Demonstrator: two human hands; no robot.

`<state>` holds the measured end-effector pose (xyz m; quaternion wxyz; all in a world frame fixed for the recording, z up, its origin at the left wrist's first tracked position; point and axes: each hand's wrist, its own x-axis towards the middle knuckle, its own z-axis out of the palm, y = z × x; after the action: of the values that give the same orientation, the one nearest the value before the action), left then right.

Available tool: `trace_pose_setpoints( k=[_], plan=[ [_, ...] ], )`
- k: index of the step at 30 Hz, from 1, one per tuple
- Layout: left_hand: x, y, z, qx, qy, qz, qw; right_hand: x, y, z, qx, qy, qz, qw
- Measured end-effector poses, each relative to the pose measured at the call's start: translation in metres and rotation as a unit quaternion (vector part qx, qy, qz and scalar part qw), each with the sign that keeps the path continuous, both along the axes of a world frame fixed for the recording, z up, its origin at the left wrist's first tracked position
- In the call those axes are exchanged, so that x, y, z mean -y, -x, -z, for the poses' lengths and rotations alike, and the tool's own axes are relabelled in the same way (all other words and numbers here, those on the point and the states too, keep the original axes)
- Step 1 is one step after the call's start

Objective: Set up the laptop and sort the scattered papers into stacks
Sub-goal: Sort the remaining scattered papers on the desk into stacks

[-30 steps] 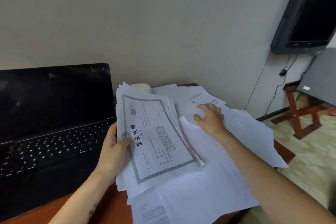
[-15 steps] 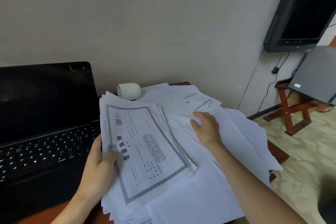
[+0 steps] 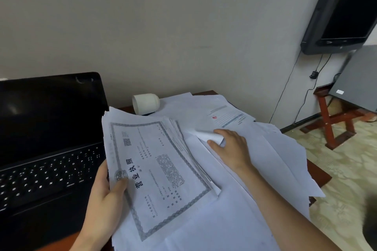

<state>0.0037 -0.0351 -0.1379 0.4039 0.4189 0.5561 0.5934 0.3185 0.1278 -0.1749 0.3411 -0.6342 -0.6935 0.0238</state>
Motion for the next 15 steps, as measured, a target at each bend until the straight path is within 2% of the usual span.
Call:
trace_pose_setpoints(
  k=[3,6,11,13,15],
  plan=[
    [0.004,0.004,-0.002,-0.004,0.005,0.011,1.0,0.005,0.001,-0.002,0.014,-0.043,0.017,0.999],
    [0.004,0.012,-0.001,0.003,0.002,0.017,1.0,0.008,0.002,-0.005,-0.011,-0.098,0.046,0.994],
    [0.007,0.028,0.005,0.01,-0.007,0.025,1.0,0.024,-0.003,-0.029,-0.18,-0.078,-0.028,0.98],
    [0.012,0.034,0.005,0.019,-0.021,0.022,0.999,0.041,-0.004,-0.041,-0.216,-0.079,-0.056,0.971],
    [0.017,0.04,0.003,0.022,-0.032,0.013,0.999,0.065,-0.002,-0.051,-0.254,-0.041,-0.086,0.963]
  ],
)
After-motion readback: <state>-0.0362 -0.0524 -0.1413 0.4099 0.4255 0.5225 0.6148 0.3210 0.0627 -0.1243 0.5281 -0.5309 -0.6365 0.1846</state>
